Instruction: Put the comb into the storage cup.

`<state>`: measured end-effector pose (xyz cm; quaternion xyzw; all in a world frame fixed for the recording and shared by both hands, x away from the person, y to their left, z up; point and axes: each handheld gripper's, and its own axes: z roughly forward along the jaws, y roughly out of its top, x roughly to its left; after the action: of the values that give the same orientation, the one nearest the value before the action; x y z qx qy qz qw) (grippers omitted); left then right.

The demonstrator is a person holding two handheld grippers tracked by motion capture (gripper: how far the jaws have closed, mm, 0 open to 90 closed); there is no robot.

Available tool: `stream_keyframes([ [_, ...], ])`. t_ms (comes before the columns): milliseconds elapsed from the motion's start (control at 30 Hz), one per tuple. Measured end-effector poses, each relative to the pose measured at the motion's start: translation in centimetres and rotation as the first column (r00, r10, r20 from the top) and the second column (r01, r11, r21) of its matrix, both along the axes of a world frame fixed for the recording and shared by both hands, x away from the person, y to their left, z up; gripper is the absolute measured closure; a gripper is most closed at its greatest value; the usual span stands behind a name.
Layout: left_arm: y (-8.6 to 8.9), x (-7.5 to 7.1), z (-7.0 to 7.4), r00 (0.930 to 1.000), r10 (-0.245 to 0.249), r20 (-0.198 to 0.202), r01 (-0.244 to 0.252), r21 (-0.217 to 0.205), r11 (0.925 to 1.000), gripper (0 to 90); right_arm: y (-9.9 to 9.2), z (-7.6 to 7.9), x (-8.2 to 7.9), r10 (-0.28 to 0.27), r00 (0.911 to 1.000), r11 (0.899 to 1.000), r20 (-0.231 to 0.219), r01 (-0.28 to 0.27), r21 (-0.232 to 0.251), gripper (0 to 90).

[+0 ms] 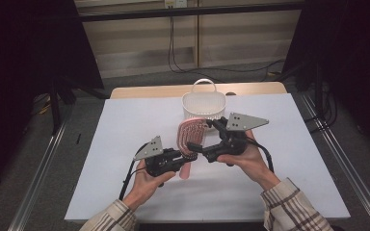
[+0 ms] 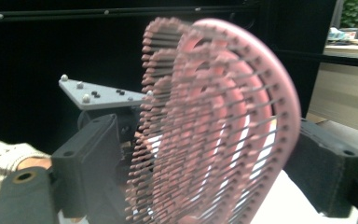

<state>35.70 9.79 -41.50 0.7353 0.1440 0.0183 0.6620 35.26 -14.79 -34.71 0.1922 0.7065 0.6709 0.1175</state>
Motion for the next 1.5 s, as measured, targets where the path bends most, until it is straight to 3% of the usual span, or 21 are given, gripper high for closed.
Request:
stream_keyframes([
  [167,-0.2,-0.1,0.0,0.9998,-0.017,-0.011,0.017,-0.015,0.9997,80.6,-0.1,0.0,0.1,0.007,0.9998,1.0,0.017,-0.007,0.018,18.1],
  [333,-0.3,-0.3,0.0,0.9995,-0.029,-0.01,0.029,-0.023,0.9993,80.6,-0.3,-0.3,0.5,0.023,0.9997,0.999,-0.007,-0.023,0.03,21.8],
  [533,-0.6,-0.4,-0.1,0.9985,-0.049,-0.023,0.049,-0.031,0.9983,80.6,-0.3,-0.3,0.7,0.047,0.9989,0.998,-0.005,-0.046,0.05,28.2],
  [600,-0.7,-0.4,-0.1,0.9985,-0.05,-0.022,0.049,-0.03,0.9983,80.6,-0.3,-0.3,0.7,0.069,0.9976,0.996,-0.004,-0.068,0.057,34.9],
  [833,-0.6,-0.3,-0.2,0.9978,-0.062,-0.024,0.062,-0.023,0.9978,80.6,-0.4,-0.4,0.8,0.104,0.9941,0.991,-0.029,-0.101,0.084,37.3],
  [967,-0.7,-0.3,-0.2,0.9974,-0.068,-0.026,0.067,-0.022,0.9975,80.6,-0.3,-0.3,0.8,0.103,0.9945,0.992,-0.021,-0.101,0.079,33.9],
  [1500,-1.1,-0.1,-0.3,0.9966,-0.081,-0.015,0.082,0.004,0.9967,80.0,-0.3,-0.1,0.5,0.139,0.9902,0.989,0.009,-0.139,0.056,51.0],
])
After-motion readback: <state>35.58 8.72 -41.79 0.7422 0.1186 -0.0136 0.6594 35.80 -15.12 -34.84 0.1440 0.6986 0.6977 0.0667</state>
